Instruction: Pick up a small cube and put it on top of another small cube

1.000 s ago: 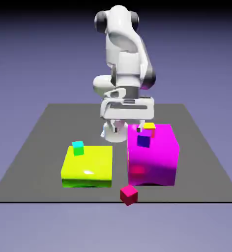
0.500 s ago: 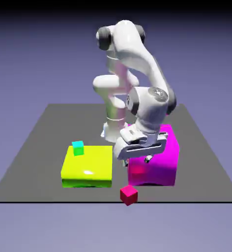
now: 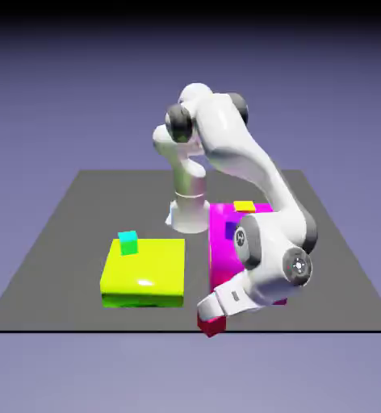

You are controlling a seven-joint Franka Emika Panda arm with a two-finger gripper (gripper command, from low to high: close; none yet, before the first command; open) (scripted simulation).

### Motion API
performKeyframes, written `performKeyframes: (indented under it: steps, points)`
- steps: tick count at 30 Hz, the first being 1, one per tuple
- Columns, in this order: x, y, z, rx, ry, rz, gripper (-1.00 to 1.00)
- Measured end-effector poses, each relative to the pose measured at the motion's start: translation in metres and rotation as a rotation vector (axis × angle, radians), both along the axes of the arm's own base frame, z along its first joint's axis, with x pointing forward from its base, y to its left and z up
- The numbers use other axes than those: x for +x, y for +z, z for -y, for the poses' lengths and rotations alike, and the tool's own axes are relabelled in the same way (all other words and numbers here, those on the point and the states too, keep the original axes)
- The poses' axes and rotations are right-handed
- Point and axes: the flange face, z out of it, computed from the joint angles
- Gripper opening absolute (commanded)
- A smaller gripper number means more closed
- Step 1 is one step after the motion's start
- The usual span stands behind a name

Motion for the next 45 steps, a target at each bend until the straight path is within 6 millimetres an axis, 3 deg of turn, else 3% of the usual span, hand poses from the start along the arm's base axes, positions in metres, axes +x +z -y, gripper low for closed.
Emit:
performKeyframes:
  steps: [3, 5, 11, 12, 14, 20, 27, 33, 39, 45]
  points:
    - [-0.002, -0.027, 0.001, -0.042, -0.003, -0.100, 0.00]
    - [-0.003, -0.034, 0.001, -0.052, -0.004, -0.124, 0.00]
    - [-0.035, -0.081, 0.023, -0.053, -0.004, -0.124, 0.00]
    - [-0.037, -0.083, 0.024, -0.052, -0.004, -0.124, -1.00]
    - [-0.037, -0.083, 0.024, -0.052, -0.005, -0.125, -1.00]
    - [-0.005, -0.037, 0.002, -0.052, -0.005, -0.125, -1.00]
    - [-0.027, 0.002, 0.095, -0.127, -0.158, -0.148, -1.00]
    - [-0.067, 0.041, 0.188, -0.144, -0.358, -0.157, -1.00]
    - [-0.131, 0.080, 0.275, -0.102, -0.599, -0.154, -1.00]
    - [-0.215, 0.107, 0.342, 0.004, -0.864, -0.140, -1.00]
